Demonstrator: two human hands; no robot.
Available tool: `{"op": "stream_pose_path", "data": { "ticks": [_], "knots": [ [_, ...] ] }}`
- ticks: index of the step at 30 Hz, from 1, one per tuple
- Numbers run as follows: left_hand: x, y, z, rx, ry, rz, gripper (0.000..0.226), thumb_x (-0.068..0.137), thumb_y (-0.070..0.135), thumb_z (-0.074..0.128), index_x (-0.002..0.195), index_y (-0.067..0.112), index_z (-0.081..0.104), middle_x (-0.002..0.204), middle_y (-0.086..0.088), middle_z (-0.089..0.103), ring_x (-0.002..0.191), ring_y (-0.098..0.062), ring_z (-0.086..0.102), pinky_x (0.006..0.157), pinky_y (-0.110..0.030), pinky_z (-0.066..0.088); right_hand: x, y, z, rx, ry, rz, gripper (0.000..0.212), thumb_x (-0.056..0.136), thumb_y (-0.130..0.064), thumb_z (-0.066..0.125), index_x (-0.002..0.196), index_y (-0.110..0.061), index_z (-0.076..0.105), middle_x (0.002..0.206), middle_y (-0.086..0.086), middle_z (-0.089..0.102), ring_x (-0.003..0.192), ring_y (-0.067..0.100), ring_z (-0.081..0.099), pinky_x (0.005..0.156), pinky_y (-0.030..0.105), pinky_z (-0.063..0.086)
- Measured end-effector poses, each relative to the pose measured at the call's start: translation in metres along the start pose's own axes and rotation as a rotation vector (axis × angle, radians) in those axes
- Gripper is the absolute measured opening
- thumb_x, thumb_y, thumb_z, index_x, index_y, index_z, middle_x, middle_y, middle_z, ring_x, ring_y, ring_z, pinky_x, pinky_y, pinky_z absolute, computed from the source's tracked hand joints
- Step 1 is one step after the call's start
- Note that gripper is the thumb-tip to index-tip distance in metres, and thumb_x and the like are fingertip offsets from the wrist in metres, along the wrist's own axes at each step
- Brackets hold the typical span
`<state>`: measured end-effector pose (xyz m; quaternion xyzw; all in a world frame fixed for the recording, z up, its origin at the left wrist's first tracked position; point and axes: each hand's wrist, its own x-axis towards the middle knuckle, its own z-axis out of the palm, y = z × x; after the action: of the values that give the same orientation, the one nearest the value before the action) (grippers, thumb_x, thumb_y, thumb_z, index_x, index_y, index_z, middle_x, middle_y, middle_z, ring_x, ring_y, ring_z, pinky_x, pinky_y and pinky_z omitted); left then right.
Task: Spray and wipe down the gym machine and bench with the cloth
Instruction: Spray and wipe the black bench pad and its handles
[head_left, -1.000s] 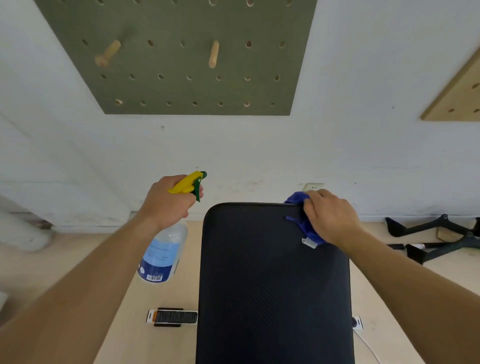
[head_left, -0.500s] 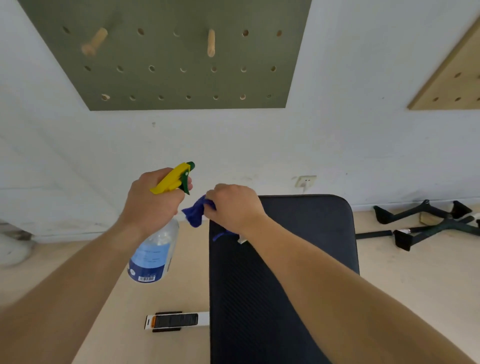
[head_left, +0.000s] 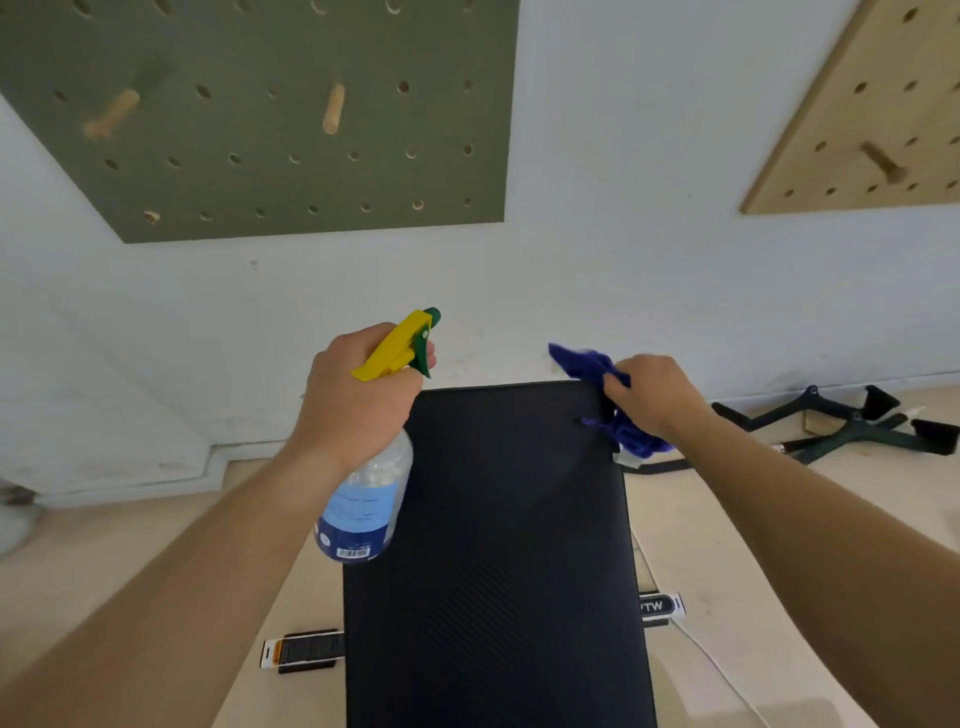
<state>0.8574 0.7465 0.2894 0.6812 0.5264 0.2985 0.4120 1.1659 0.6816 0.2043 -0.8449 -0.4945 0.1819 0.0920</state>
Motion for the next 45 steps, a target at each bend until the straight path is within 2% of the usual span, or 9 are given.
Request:
{"op": "stream_pose_path", "data": {
  "ticks": [7,10,16,21,24,27,33,39,45],
  "knots": [
    [-0.030,0.021,0.055,-0.119,-0.019,-0.072,0.035,0.083,-0.002,0.053,0.087,0.022,0.078,0.081,-0.004,0.073,0.053,-0.007,0.054,0.060,-0.031,0.055,-0.096,0.029,0.087,0.530,0.188,0.182,0.045,0.103,-0.023,0.049,0.059,-0.015,0.038,0.059,0.002,0.047,0.055,0.018,0.046,0.048,0.021,0.030],
    [-0.052,0.022,0.090,-0.130,-0.038,-0.145,0.035,0.082,-0.003,0.052,0.089,0.020,0.078,0.084,-0.010,0.073,0.050,-0.005,0.052,0.061,-0.032,0.054,-0.137,0.053,0.116,0.462,0.069,0.171,0.044,0.102,-0.024,0.049,0.061,-0.013,0.042,0.063,0.001,0.048,0.058,0.018,0.047,0.053,0.032,0.027],
    [-0.105,0.023,0.152,-0.173,-0.026,-0.274,0.032,0.081,-0.002,0.053,0.092,0.018,0.076,0.097,-0.014,0.075,0.057,-0.007,0.054,0.062,-0.033,0.054,-0.202,0.110,0.134,0.483,-0.331,0.147,0.040,0.102,-0.026,0.049,0.064,-0.018,0.053,0.057,-0.002,0.059,0.052,0.015,0.057,0.053,0.023,0.042],
    [-0.141,0.029,0.181,-0.158,-0.026,-0.316,0.025,0.086,-0.001,0.053,0.098,0.013,0.070,0.090,-0.011,0.068,0.062,-0.012,0.054,0.062,-0.032,0.050,-0.200,0.132,0.102,1.232,-0.188,0.481,0.033,0.100,-0.026,0.057,0.092,0.004,0.067,0.065,0.011,0.063,0.055,0.023,0.058,0.055,0.030,0.047],
    [-0.155,0.028,0.193,-0.133,-0.007,-0.312,0.022,0.085,0.005,0.056,0.098,0.018,0.068,0.083,-0.005,0.063,0.068,-0.018,0.056,0.068,-0.041,0.055,-0.200,0.137,0.089,1.545,-0.211,0.631,0.026,0.098,-0.033,0.057,0.104,-0.010,0.070,0.079,0.009,0.070,0.064,0.026,0.060,0.063,0.036,0.048],
    [-0.165,0.026,0.202,-0.084,0.003,-0.332,0.022,0.080,0.012,0.061,0.095,0.027,0.064,0.084,-0.005,0.064,0.074,-0.023,0.060,0.081,-0.052,0.056,-0.203,0.137,0.087,1.643,-0.233,0.725,0.024,0.098,-0.033,0.056,0.108,-0.015,0.069,0.080,0.006,0.072,0.063,0.023,0.060,0.061,0.033,0.047],
    [-0.184,0.020,0.210,-0.055,-0.015,-0.356,0.019,0.089,0.010,0.064,0.103,0.021,0.060,0.099,-0.012,0.065,0.095,-0.033,0.067,0.079,-0.040,0.055,-0.214,0.120,0.095,1.653,-0.178,0.733,0.024,0.096,-0.035,0.056,0.109,-0.019,0.068,0.086,0.011,0.069,0.065,0.029,0.058,0.057,0.031,0.047],
    [-0.200,0.009,0.225,-0.146,0.010,-0.348,0.022,0.086,0.004,0.063,0.089,0.025,0.069,0.085,0.000,0.069,0.076,-0.018,0.064,0.083,-0.051,0.060,-0.210,0.119,0.090,1.749,-0.058,0.692,0.022,0.099,-0.037,0.053,0.103,-0.021,0.068,0.071,-0.001,0.069,0.052,0.016,0.059,0.058,0.030,0.045],
    [-0.194,0.001,0.265,-0.206,0.176,-0.402,0.019,0.089,0.008,0.063,0.083,0.025,0.071,0.081,-0.004,0.069,0.066,-0.014,0.058,0.074,-0.047,0.060,-0.180,0.146,0.095,1.761,-0.078,0.670,0.018,0.097,-0.036,0.054,0.102,-0.025,0.067,0.075,0.005,0.064,0.061,0.027,0.055,0.053,0.029,0.043]
  ]
}}
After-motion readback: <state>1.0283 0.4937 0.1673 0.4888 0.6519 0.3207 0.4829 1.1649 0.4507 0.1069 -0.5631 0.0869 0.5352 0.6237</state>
